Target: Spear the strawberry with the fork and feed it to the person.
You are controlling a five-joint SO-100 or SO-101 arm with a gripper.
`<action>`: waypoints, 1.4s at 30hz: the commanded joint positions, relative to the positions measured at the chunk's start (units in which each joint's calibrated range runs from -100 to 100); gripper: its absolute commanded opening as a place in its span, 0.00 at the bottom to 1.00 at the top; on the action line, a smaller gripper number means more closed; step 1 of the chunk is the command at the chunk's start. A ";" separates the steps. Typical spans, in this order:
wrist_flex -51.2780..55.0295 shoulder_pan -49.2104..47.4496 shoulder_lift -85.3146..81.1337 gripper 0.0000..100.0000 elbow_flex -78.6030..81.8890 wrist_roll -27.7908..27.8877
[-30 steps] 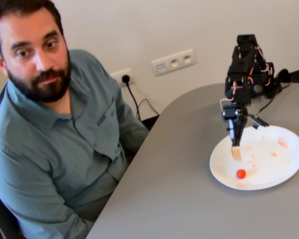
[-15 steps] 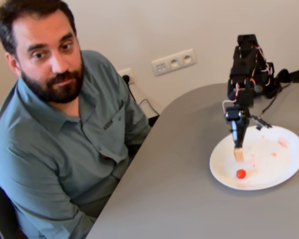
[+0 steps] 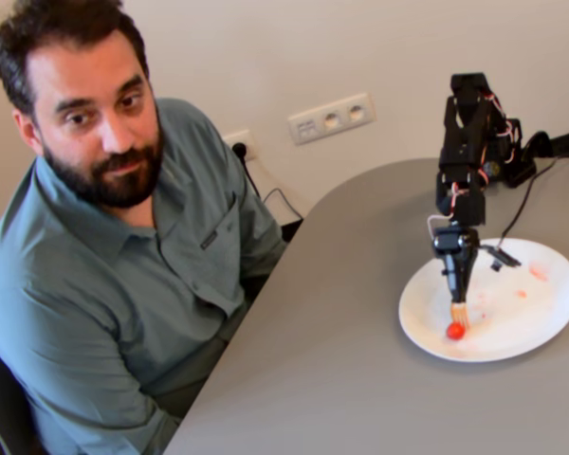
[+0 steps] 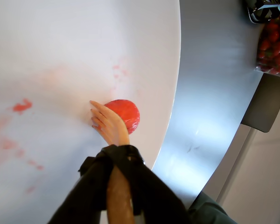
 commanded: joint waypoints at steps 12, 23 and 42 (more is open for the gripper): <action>2.40 -0.14 -9.27 0.02 -1.44 0.22; 1.61 -1.11 -6.47 0.02 -6.76 1.69; -1.26 0.31 -2.75 0.02 -6.85 3.58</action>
